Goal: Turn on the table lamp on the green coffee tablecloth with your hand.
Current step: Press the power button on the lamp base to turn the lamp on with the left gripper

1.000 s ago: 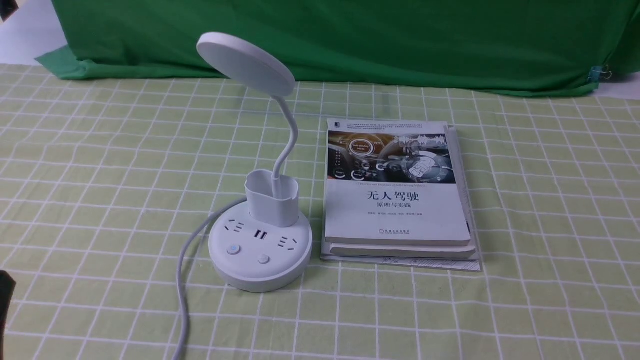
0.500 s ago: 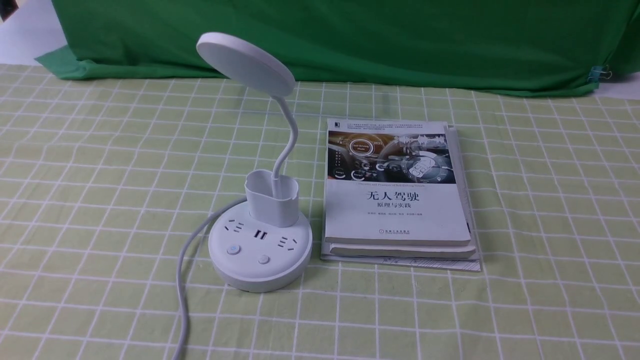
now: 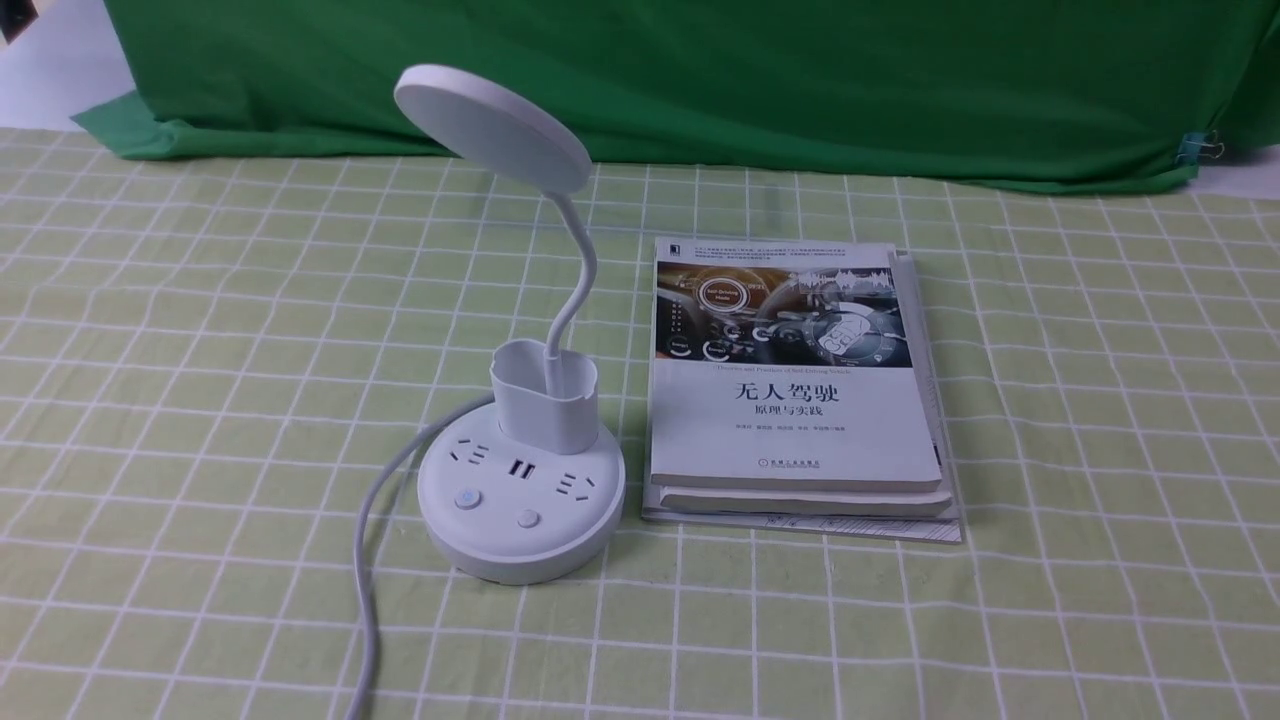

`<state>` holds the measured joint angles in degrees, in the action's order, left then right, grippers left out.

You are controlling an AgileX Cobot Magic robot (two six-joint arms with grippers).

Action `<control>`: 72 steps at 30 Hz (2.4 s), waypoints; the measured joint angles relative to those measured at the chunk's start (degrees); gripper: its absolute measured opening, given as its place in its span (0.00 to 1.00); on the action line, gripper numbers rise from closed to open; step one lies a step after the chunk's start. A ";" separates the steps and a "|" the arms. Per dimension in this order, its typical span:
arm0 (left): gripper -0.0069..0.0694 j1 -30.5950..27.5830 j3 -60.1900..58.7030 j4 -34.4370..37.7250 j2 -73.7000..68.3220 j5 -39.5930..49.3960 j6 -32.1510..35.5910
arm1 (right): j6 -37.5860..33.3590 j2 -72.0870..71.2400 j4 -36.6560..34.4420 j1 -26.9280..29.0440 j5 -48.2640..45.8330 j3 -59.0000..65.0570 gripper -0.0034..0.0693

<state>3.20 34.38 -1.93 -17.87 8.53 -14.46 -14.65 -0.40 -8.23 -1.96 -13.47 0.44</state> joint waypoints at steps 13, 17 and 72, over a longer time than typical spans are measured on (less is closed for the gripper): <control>0.40 0.00 0.51 13.14 -24.32 12.13 10.01 | 0.00 0.00 0.00 0.00 0.00 0.00 0.38; 0.40 0.00 1.54 23.48 -34.70 15.15 19.28 | 0.00 0.00 0.00 0.00 0.00 0.00 0.38; 0.10 27.21 30.32 -0.42 -86.30 24.96 15.00 | 0.00 0.00 0.00 0.00 0.00 0.00 0.38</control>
<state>30.41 64.70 -2.35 -104.16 33.49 0.54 -14.65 -0.40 -8.23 -1.96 -13.47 0.44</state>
